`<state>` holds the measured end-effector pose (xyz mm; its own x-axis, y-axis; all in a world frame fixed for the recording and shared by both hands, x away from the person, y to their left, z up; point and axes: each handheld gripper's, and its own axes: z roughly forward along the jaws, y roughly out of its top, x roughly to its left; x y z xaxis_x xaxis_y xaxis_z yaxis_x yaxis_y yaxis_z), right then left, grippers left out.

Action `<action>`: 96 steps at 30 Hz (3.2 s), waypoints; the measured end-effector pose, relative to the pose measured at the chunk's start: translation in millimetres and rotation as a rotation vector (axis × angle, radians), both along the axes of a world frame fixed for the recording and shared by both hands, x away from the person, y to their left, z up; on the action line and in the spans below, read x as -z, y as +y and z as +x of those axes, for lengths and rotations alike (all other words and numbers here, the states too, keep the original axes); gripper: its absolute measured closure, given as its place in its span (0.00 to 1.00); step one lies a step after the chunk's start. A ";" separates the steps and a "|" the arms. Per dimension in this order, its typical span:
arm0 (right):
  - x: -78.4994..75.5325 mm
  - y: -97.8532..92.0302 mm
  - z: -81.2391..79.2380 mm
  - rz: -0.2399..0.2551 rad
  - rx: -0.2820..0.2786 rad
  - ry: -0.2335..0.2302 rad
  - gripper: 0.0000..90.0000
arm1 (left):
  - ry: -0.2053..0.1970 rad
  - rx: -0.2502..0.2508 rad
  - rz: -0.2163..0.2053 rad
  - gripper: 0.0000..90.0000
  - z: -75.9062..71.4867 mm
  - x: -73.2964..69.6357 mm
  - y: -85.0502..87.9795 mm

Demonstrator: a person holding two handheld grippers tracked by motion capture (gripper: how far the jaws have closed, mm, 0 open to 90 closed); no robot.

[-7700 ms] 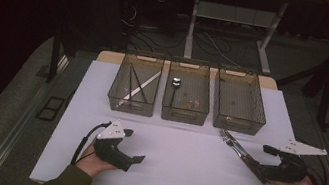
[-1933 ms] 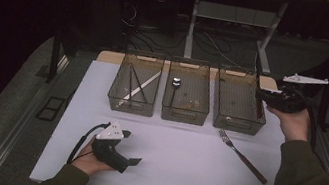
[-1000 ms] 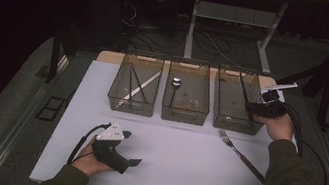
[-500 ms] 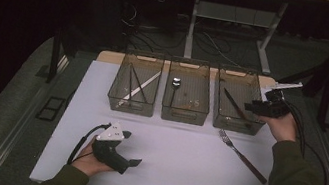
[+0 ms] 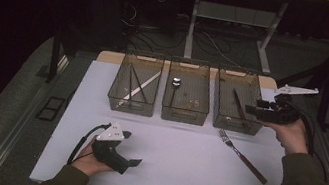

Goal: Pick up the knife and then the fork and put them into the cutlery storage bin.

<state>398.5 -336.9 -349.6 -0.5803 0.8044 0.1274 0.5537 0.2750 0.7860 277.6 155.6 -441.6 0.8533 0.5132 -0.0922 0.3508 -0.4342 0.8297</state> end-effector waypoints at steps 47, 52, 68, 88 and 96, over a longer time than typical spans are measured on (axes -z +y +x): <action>77.8 -2.7 -90.1 -0.208 -0.134 0.186 0.72 | -0.005 0.007 0.009 0.00 -1.7 -0.5 -1.3; 81.9 0.3 -88.1 -0.230 -0.152 0.211 0.76 | -0.004 0.008 0.011 0.00 -1.6 -0.3 -1.3; 81.6 10.0 -76.7 -0.336 -0.215 0.286 0.83 | 0.001 0.010 0.010 0.00 -1.3 0.6 -2.7; 71.2 41.4 -44.1 -0.556 -0.253 0.536 0.82 | 0.005 0.019 0.019 0.00 -1.0 1.2 -3.0; 70.3 42.7 -47.5 -0.575 -0.250 0.514 0.86 | 0.006 0.019 0.018 0.00 -1.0 1.2 -3.0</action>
